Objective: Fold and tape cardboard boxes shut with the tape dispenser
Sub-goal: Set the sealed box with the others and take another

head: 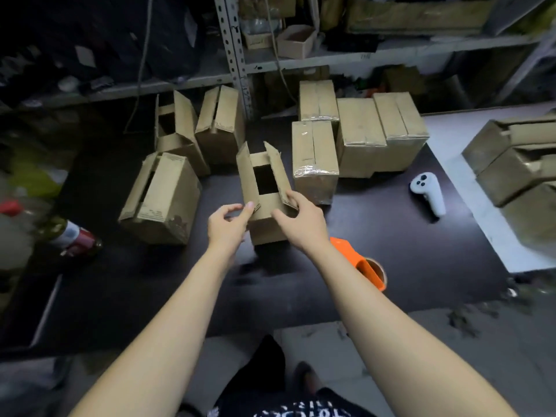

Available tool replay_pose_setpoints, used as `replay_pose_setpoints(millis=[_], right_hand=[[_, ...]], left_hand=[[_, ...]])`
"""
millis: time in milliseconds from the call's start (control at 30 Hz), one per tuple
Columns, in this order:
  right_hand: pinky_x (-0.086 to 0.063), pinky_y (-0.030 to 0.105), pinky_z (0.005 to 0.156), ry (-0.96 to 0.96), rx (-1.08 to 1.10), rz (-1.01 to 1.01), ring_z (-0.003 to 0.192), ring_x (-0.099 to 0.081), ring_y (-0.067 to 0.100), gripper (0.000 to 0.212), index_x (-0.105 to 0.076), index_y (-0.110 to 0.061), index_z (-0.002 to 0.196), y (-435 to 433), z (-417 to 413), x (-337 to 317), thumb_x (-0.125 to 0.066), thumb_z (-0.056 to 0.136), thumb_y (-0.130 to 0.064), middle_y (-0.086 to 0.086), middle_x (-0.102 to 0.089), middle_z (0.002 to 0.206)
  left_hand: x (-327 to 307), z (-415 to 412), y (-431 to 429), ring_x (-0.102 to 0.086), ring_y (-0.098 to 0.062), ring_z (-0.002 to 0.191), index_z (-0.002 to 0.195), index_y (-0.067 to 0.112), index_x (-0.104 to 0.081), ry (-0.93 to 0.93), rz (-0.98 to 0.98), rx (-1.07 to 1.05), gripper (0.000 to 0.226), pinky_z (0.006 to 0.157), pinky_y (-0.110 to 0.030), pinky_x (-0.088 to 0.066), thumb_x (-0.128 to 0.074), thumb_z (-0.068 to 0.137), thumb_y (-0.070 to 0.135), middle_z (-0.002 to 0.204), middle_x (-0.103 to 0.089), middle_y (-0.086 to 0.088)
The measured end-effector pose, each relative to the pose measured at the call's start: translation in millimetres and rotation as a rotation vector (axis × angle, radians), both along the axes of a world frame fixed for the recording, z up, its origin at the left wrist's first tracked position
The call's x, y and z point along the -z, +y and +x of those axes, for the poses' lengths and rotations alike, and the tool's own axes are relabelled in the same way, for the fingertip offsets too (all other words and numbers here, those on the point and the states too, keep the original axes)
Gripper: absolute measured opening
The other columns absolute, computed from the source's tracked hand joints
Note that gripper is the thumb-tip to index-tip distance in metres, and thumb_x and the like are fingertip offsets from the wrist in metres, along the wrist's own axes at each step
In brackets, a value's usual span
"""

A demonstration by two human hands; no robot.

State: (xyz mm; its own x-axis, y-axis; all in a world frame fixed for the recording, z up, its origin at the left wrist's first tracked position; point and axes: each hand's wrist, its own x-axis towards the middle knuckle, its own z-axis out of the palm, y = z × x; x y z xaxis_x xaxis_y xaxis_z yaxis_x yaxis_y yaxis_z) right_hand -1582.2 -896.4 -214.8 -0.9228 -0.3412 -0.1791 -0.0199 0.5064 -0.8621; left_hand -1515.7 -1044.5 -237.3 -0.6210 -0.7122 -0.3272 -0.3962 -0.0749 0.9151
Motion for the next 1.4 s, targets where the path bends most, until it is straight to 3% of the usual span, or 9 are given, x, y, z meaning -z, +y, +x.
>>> replay_pose_setpoints(millis=[100, 233, 600, 800, 900, 967, 1100, 1200, 1400], right_hand=[[-0.036, 0.020, 0.102, 0.018, -0.015, -0.015, 0.133, -0.054, 0.016, 0.055, -0.059, -0.022, 0.144, 24.6, 21.8, 2.1, -0.070, 0.091, -0.032, -0.001, -0.062, 0.142], [-0.044, 0.032, 0.108, 0.025, -0.013, -0.021, 0.129, -0.057, 0.017, 0.051, -0.063, -0.025, 0.139, 50.0, 49.1, 8.3, -0.071, 0.090, -0.038, -0.001, -0.064, 0.138], [-0.041, 0.025, 0.103, 0.148, -0.038, 0.001, 0.123, -0.054, 0.009, 0.056, -0.066, -0.025, 0.135, 67.9, 92.0, 20.1, -0.076, 0.087, -0.051, -0.005, -0.062, 0.135], [-0.046, 0.037, 0.109, 0.185, -0.042, 0.032, 0.125, -0.054, 0.013, 0.059, -0.063, -0.026, 0.139, 68.1, 91.3, 28.9, -0.080, 0.085, -0.041, -0.003, -0.060, 0.136], [-0.043, 0.029, 0.107, 0.197, -0.069, 0.044, 0.124, -0.051, 0.008, 0.058, -0.061, -0.029, 0.140, 70.4, 91.2, 28.9, -0.080, 0.086, -0.039, -0.005, -0.059, 0.137], [-0.041, 0.026, 0.106, 0.211, -0.070, 0.041, 0.121, -0.050, 0.005, 0.057, -0.062, -0.027, 0.139, 71.9, 91.0, 27.5, -0.081, 0.086, -0.034, -0.004, -0.060, 0.136], [-0.044, 0.030, 0.109, 0.186, -0.126, 0.040, 0.120, -0.050, 0.002, 0.056, -0.061, -0.028, 0.139, 75.2, 86.7, 23.0, -0.081, 0.086, -0.032, -0.008, -0.059, 0.134], [-0.042, 0.035, 0.113, 0.130, -0.144, 0.035, 0.130, -0.048, 0.005, 0.057, -0.058, -0.034, 0.142, 75.9, 83.1, 23.1, -0.078, 0.089, -0.033, -0.011, -0.054, 0.142], [-0.035, 0.039, 0.119, 0.069, -0.008, 0.028, 0.146, -0.037, 0.019, 0.047, -0.058, -0.042, 0.141, 69.1, 78.1, 21.5, -0.061, 0.098, -0.024, 0.000, -0.038, 0.157]], left_hand=[[-2.3, 30.2, 28.2, -0.072, -0.025, 0.096, 0.116, 0.026, -0.066, -0.025, 0.069, 0.010, 0.042, 0.063, -0.031, -0.050, -0.080, 0.084, 0.048, 0.105, -0.073, -0.007], [0.8, 64.6, 56.3, -0.071, -0.024, 0.100, 0.119, 0.038, -0.060, -0.044, 0.097, 0.045, 0.039, 0.061, -0.030, -0.049, -0.079, 0.085, 0.046, 0.105, -0.073, -0.008], [5.1, 97.6, 84.9, -0.073, -0.029, 0.094, 0.120, 0.031, -0.052, -0.002, 0.211, -0.001, 0.051, 0.061, -0.031, -0.050, -0.084, 0.081, 0.036, 0.102, -0.074, -0.007], [3.2, 91.1, 54.7, -0.074, -0.021, 0.081, 0.117, 0.019, -0.060, 0.020, 0.155, 0.042, 0.034, 0.057, -0.023, -0.048, -0.078, 0.089, 0.029, 0.103, -0.075, -0.007], [0.3, 87.1, 38.0, -0.060, -0.014, 0.102, 0.124, 0.022, -0.059, 0.009, -0.051, 0.034, 0.038, 0.068, -0.016, -0.043, -0.076, 0.091, 0.030, 0.123, -0.061, -0.002], [0.0, 82.4, 24.1, -0.046, -0.008, 0.116, 0.137, 0.028, -0.050, 0.011, -0.146, 0.070, 0.047, 0.088, -0.019, -0.039, -0.071, 0.095, 0.031, 0.139, -0.045, 0.001], [2.2, 71.5, 2.8, -0.034, -0.003, 0.130, 0.153, 0.038, -0.032, 0.095, -0.104, 0.193, 0.062, 0.109, -0.030, -0.033, -0.064, 0.100, 0.029, 0.153, -0.036, 0.011], [9.0, 70.0, -6.5, -0.040, -0.003, 0.127, 0.149, 0.034, -0.038, 0.110, -0.105, 0.205, 0.054, 0.100, -0.023, -0.034, -0.061, 0.101, 0.025, 0.146, -0.043, 0.012], [15.9, 81.0, -10.7, -0.063, -0.018, 0.106, 0.110, 0.026, -0.061, 0.063, -0.201, 0.043, 0.016, 0.068, -0.014, -0.040, -0.068, 0.095, 0.028, 0.116, -0.066, -0.001]])
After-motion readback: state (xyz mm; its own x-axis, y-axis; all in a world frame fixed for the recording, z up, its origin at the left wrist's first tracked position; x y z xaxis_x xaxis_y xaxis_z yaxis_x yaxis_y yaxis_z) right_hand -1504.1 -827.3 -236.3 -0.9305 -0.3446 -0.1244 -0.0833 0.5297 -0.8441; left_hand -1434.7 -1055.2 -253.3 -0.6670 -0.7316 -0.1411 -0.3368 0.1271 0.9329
